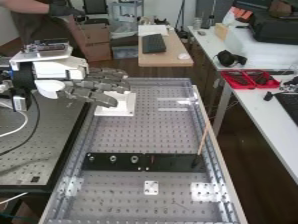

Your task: Grab the smaller nut and place it in the white container

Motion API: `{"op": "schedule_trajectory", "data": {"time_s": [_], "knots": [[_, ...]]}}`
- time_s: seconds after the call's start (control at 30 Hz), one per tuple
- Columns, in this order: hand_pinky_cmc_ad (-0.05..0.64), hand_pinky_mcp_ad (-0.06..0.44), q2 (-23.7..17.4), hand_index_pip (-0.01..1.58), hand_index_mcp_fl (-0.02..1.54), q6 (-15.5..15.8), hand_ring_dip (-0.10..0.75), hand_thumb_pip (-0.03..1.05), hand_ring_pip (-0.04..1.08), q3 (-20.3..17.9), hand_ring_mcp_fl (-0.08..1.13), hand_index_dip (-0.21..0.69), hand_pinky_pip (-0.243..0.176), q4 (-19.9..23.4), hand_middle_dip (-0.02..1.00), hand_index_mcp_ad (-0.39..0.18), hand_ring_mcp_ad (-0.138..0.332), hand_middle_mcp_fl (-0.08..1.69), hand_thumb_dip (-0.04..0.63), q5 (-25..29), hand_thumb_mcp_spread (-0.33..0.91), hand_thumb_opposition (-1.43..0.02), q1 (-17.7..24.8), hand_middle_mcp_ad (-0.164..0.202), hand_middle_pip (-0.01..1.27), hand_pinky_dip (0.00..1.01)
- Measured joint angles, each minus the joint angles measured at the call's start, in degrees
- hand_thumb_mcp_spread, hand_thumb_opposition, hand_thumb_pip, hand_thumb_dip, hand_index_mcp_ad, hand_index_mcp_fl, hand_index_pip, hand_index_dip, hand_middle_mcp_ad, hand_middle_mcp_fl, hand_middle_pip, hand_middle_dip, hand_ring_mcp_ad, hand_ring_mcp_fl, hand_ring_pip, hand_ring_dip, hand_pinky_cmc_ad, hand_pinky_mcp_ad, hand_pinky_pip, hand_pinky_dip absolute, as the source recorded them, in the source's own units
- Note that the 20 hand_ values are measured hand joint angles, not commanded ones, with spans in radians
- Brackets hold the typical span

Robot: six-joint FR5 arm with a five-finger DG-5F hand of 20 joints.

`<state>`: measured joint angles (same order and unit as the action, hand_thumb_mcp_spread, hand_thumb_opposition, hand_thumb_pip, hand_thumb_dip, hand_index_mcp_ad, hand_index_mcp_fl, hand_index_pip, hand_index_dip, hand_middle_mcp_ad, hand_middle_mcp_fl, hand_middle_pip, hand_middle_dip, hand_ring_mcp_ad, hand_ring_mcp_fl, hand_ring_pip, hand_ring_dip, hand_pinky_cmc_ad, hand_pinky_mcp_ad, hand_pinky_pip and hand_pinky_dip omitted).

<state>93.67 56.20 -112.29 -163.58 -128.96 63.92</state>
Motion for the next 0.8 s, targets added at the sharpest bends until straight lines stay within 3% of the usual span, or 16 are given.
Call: {"op": "schedule_trajectory", "data": {"time_s": [0.13,0.27,0.43,0.8], "knots": [[0.379,0.314,1.1,0.20,0.04,1.3,0.101,0.81,0.09,-1.0,0.00,0.115,-0.075,2.4,0.22,-0.086,0.176,0.12,0.220,-1.8,0.24,-0.85,-1.3,0.070,0.14,0.21],[0.380,0.314,1.9,0.31,0.04,2.2,0.101,0.88,0.08,-2.0,0.00,0.110,-0.075,4.6,0.22,-0.086,0.178,0.12,0.237,-2.9,0.24,-0.85,-2.2,0.070,0.14,0.21],[0.380,0.311,3.3,0.56,0.04,4.7,0.101,0.88,0.08,-2.8,0.00,0.094,-0.075,6.1,0.22,-0.086,0.178,0.12,0.243,-3.5,0.24,-0.85,-3.0,0.066,0.13,0.21],[0.380,0.314,6.2,1.09,0.01,7.8,0.101,0.88,0.08,-2.1,0.00,0.093,-0.059,3.7,0.22,-0.086,0.176,0.08,0.239,-4.0,0.26,-0.85,-4.8,0.066,0.13,0.21]]}}
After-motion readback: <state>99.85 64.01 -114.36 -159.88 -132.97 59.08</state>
